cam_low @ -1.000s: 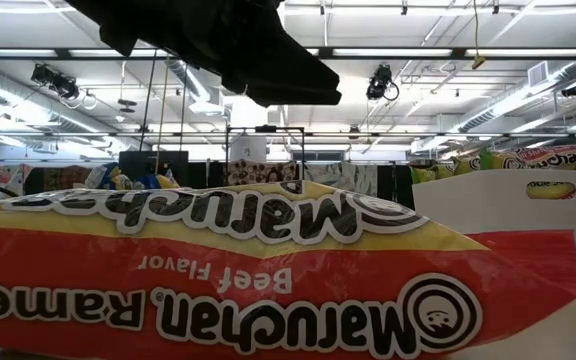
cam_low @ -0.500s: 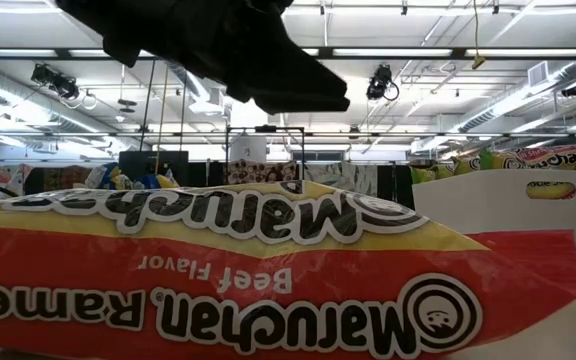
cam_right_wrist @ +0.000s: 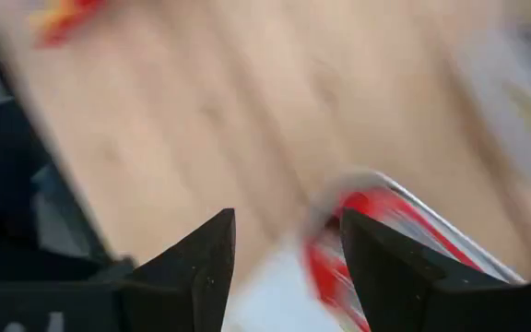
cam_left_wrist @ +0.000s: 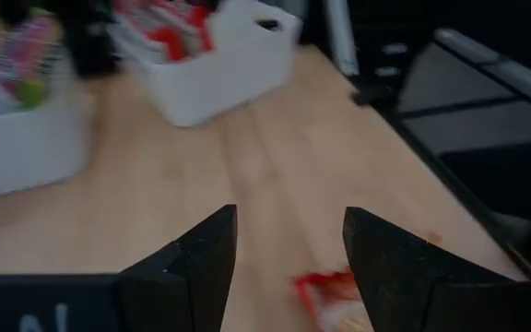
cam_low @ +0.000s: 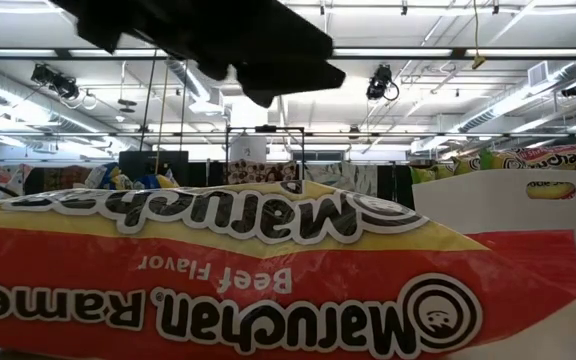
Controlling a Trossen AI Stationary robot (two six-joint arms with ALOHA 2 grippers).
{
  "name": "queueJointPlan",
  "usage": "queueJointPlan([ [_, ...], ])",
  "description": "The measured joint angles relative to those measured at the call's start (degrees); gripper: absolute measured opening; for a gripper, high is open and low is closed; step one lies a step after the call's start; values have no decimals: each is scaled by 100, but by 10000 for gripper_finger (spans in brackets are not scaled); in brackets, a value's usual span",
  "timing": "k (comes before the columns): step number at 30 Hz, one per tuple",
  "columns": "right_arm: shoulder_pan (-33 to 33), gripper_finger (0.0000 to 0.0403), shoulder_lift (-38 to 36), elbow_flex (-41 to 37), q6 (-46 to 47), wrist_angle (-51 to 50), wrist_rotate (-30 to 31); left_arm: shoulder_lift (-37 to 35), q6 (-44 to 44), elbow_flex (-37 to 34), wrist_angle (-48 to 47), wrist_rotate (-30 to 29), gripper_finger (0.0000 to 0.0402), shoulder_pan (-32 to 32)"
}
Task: Sort Maruchan noodles
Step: Put the red noodle pack into the bottom right white bin
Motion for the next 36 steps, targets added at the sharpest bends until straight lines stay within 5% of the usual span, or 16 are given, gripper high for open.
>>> queueJointPlan([
  [9, -204, 201, 2007, 1116, -1659, 1131, -52, -207, -173, 11, -1566, -382, 203, -696],
  [18, -238, 201, 4148, 2953, -1316, 1580, -246, -3, -688, -6, -3270, -616, 203, -675],
  [29, -570, 201, 5226, 3611, -136, 1709, -378, 511, -1059, 5, -2508, -67, 204, -1259],
  [36, -962, 201, 4778, 3613, 71, -143, 1194, 520, -1055, -4, -965, 598, 204, -1577],
])
